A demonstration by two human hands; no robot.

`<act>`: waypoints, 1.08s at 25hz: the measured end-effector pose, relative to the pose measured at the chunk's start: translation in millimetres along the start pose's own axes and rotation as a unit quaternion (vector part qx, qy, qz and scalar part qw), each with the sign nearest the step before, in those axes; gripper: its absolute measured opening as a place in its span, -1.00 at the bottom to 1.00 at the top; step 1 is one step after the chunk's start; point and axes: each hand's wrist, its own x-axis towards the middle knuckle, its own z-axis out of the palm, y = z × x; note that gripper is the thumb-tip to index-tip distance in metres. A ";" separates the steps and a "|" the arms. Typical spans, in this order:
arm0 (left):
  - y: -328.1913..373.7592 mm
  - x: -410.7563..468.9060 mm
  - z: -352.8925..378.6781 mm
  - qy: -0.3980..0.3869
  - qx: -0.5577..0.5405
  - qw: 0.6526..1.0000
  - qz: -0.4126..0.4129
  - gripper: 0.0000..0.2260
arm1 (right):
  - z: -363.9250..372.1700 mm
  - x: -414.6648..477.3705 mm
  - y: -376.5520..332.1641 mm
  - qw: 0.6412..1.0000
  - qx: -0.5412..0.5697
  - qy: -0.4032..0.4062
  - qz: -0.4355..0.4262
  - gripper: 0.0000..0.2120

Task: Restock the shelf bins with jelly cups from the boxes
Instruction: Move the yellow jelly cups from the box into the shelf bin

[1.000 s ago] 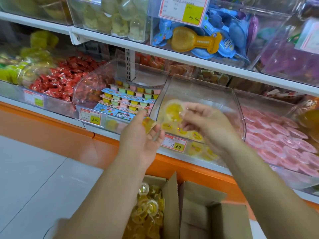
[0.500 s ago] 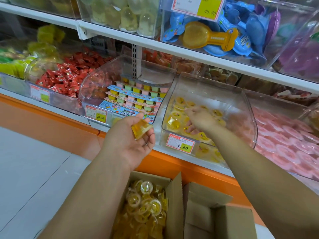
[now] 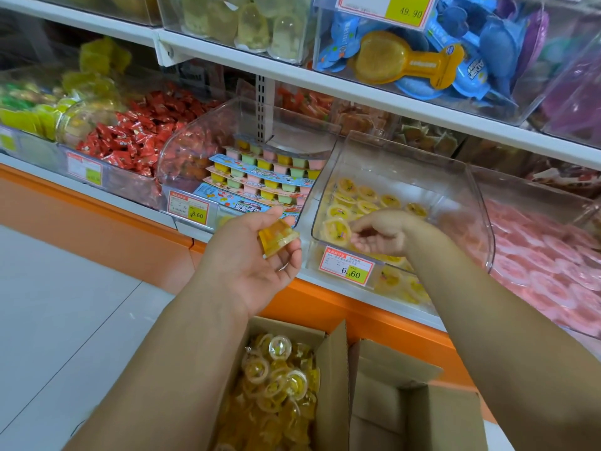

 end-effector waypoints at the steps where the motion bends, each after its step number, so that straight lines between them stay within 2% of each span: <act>1: 0.3 -0.2 0.1 -0.001 0.002 1.000 0.001 -0.83 | -1.7 -1.7 0.8 0.999 -0.034 -0.014 0.009 -0.91; 4: -0.8 -1.5 1.9 -0.003 0.004 1.000 0.000 -0.84 | 4.2 -2.5 5.2 0.989 -0.144 -0.016 -0.004 -0.90; 10: -3.7 -2.3 3.1 -0.028 0.025 0.999 -0.019 -0.83 | 12.6 -9.6 10.8 0.985 -0.173 -0.004 -0.026 -0.78; 12: -5.0 -3.6 3.4 -0.039 0.038 0.998 -0.022 -0.82 | 12.5 -21.6 6.0 0.974 -0.206 0.054 -0.075 -0.76; 14: -6.9 -4.2 3.7 -0.050 0.040 0.998 -0.026 -0.81 | 12.8 -43.2 -1.5 0.956 -0.208 0.083 -0.190 -0.86; 15: -8.0 -3.9 4.2 -0.056 0.037 0.997 -0.030 -0.80 | 13.4 -59.2 -5.1 0.946 -0.204 0.040 -0.250 -0.93; 16: -9.1 -3.6 5.5 -0.065 0.032 0.997 -0.036 -0.80 | 14.0 -75.3 -7.0 0.931 -0.204 -0.038 -0.299 -0.86; 18: -11.2 -3.9 9.1 -0.085 0.028 0.995 -0.044 -0.78 | 16.3 -101.9 -5.5 0.901 -0.215 -0.179 -0.332 -0.69; 20: -14.3 -4.3 12.7 -0.089 0.048 0.994 -0.042 -0.73 | 17.7 -114.2 -1.8 0.890 -0.217 -0.220 -0.335 -0.65; 24: -17.9 -8.9 17.0 -0.091 0.153 0.983 -0.050 -0.61 | 13.7 -110.0 5.5 0.912 -0.155 -0.141 -0.352 -0.79; 25: -16.4 -9.3 16.7 -0.093 0.168 0.980 -0.051 -0.59 | 7.3 -101.8 5.7 0.918 -0.149 -0.103 -0.352 -0.83; 27: -10.8 -8.3 13.7 -0.079 0.162 0.983 -0.038 -0.61 | -12.7 -77.8 4.7 0.933 -0.167 0.022 -0.319 -0.88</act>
